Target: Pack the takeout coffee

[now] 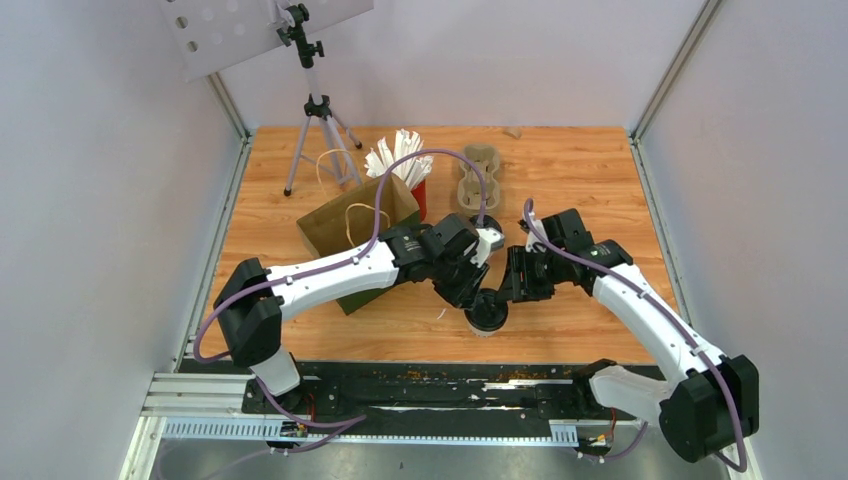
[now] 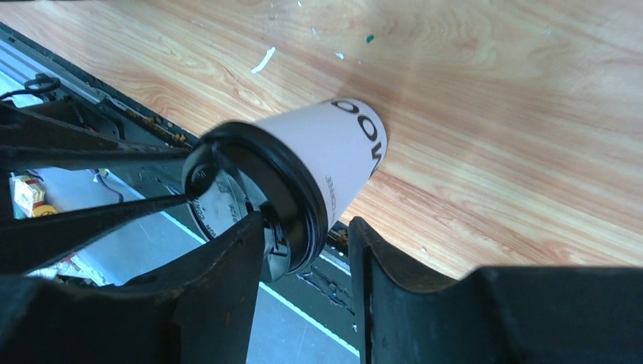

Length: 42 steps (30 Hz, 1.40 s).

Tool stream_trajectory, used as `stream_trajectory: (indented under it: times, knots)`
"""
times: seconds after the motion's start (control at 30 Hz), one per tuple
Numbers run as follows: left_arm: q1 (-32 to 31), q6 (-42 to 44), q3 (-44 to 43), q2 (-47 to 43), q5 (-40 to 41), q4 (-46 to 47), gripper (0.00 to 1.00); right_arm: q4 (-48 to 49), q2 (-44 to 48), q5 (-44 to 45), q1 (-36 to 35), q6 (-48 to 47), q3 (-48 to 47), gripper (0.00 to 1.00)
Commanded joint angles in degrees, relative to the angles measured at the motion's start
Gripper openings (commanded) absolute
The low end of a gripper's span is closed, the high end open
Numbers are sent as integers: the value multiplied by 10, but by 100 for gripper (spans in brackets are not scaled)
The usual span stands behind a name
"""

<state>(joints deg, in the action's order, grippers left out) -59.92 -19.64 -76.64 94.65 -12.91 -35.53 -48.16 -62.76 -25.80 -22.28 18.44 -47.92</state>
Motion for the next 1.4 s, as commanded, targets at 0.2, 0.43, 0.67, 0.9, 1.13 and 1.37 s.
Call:
stream_trajectory:
  times: [0.2,0.43,0.67,0.9,1.13,1.37]
  knots:
    - [-4,-24,-38,-14,23,-54,43,-57,18,-33,14,-9,-78,61]
    - [33,-42,-77,-1,14,-69,45,-72,50,-75,14,9,-35,64]
    - [43,-11,-104,19,-6,-56,46,-68,55,-83,15,13,-7,60]
    - [43,3,-132,58,-37,-39,45,-63,38,-92,17,8,6,51]
    - [43,4,-118,72,-49,-16,45,-56,33,-106,35,-2,22,49]
    - [40,16,-118,92,-50,-22,45,-31,22,-134,61,-5,38,45]
